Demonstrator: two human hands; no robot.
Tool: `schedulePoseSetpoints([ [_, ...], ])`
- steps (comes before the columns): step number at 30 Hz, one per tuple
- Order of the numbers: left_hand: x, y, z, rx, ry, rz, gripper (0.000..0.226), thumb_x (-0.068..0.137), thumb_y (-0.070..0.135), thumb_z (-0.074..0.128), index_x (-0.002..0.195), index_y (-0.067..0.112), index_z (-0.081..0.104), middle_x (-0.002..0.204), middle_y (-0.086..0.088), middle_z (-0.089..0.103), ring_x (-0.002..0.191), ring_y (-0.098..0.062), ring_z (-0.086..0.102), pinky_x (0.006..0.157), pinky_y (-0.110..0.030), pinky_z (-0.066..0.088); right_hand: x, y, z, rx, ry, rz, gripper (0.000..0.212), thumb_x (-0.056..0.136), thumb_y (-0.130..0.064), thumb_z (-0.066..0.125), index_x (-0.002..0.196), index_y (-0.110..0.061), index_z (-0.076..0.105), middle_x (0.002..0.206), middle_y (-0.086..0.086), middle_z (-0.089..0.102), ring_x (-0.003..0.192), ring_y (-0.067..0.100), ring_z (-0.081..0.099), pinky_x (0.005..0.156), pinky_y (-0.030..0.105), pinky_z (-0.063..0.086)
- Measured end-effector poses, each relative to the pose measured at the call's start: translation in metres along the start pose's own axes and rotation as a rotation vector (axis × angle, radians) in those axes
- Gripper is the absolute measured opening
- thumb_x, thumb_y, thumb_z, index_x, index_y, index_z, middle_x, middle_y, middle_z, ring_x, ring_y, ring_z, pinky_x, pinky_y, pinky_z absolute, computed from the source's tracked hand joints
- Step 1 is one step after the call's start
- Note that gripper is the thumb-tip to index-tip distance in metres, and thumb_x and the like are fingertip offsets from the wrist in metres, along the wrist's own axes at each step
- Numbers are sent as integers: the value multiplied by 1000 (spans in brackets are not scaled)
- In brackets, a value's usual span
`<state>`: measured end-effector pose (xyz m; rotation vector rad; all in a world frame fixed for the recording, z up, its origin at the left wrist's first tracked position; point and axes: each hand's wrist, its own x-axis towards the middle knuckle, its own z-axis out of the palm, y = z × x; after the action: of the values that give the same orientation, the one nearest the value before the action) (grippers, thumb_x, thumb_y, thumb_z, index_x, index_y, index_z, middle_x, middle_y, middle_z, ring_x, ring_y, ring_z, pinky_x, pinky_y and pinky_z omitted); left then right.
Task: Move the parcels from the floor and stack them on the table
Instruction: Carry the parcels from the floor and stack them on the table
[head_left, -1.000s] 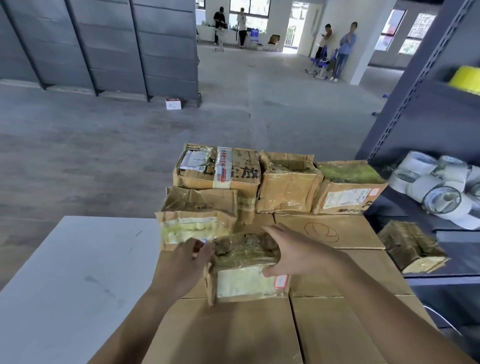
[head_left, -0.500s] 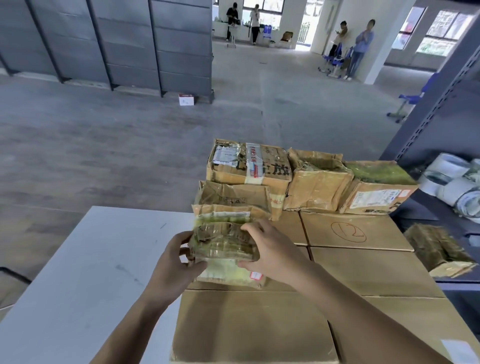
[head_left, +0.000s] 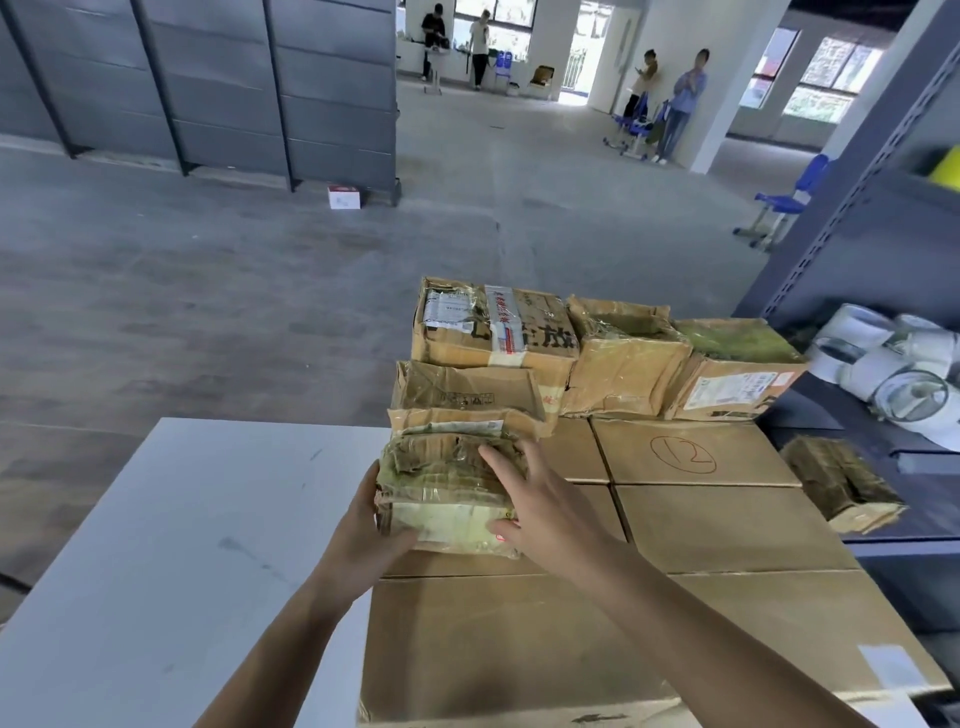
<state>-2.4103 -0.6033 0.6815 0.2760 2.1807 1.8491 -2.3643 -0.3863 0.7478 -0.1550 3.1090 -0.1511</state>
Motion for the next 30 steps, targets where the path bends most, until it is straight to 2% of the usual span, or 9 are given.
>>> schedulePoseSetpoints([
  [2,2,-4,0,0,-1,0,80,71,-4,74,127,43,42,113,23,64,102,6,61,74,-10,49,0,0,3,-22,5,12,83,90,-43,63,153,-35,9,156,10,12,99,21,61,73,31,52],
  [4,2,-6,2,-13,8,-36,81,69,-4,75,128,40,40,110,19,65,99,6,61,71,-11,50,-1,1,5,-19,11,26,84,90,-44,63,152,-37,6,158,10,10,100,21,61,76,34,55],
  [8,-3,-6,4,-20,25,-104,74,58,17,75,116,50,44,106,20,65,101,-2,63,72,-16,52,-12,1,1,-24,48,63,86,88,-46,64,150,-36,5,159,8,10,100,21,60,74,34,57],
  [11,-21,-5,3,38,69,-185,101,64,26,80,148,30,24,143,5,45,130,-19,45,99,-36,46,-28,1,-4,-75,100,73,83,89,-50,61,150,-31,8,156,8,17,103,25,60,72,35,57],
  [14,-48,-6,2,140,143,-212,98,78,21,74,152,27,11,154,-2,28,138,-22,34,95,-33,42,-46,-3,-11,-87,148,51,72,93,-47,54,149,-28,14,154,11,23,105,28,59,73,38,56],
  [17,-85,1,4,200,203,-202,90,80,24,72,151,29,16,151,-3,32,135,-21,38,84,-23,41,-65,-16,-16,-69,197,13,62,96,-40,51,148,-26,20,150,11,31,111,28,56,76,37,55],
  [20,-136,11,8,215,290,-158,85,81,23,74,149,25,23,148,-5,36,133,-22,40,88,-28,38,-92,-35,-14,-14,223,-77,59,97,-39,47,149,-25,24,145,8,37,114,27,54,71,36,52],
  [23,-201,12,10,248,413,-151,76,83,18,72,145,20,30,145,-4,40,127,-23,45,89,-29,39,-126,-63,1,94,207,-208,56,97,-37,47,148,-23,30,140,5,43,119,28,52,79,38,50],
  [30,-388,-21,-10,197,727,-352,63,83,3,68,138,10,41,130,-16,50,117,-30,52,91,-38,46,-216,-166,76,443,-6,-435,47,97,-29,48,143,-22,39,130,5,49,112,27,54,82,39,50],
])
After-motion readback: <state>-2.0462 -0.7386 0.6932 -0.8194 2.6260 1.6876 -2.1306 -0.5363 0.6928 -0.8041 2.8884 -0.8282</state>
